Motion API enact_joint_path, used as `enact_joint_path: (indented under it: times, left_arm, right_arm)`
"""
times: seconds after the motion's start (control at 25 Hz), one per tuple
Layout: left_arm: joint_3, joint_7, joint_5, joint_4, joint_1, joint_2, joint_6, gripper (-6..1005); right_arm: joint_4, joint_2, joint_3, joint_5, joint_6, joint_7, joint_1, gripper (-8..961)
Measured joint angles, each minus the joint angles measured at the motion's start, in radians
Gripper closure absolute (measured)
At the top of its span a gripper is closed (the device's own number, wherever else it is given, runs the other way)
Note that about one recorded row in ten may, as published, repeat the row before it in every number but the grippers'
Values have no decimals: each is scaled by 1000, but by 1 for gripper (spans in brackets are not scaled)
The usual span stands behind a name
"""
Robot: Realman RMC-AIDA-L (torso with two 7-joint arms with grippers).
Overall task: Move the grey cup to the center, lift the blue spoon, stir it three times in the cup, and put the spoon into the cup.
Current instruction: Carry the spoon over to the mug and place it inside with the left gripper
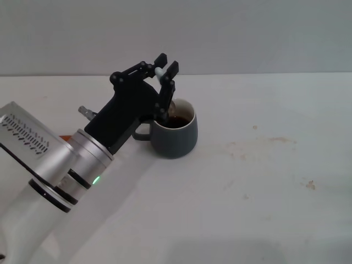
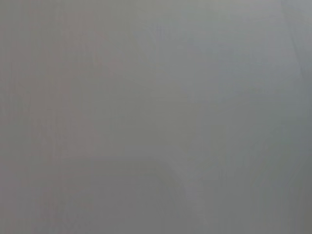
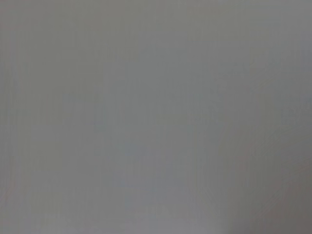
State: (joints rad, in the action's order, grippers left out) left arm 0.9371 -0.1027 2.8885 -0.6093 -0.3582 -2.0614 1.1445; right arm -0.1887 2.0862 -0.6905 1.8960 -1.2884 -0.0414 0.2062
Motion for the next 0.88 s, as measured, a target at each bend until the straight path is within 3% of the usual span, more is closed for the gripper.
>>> enact_joint_path:
  times: [0.88]
  left_arm:
    - [-3, -25, -5, 96, -81, -8, -71, 814]
  right_arm:
    - [-6, 2, 3, 3, -7, 0, -9, 955]
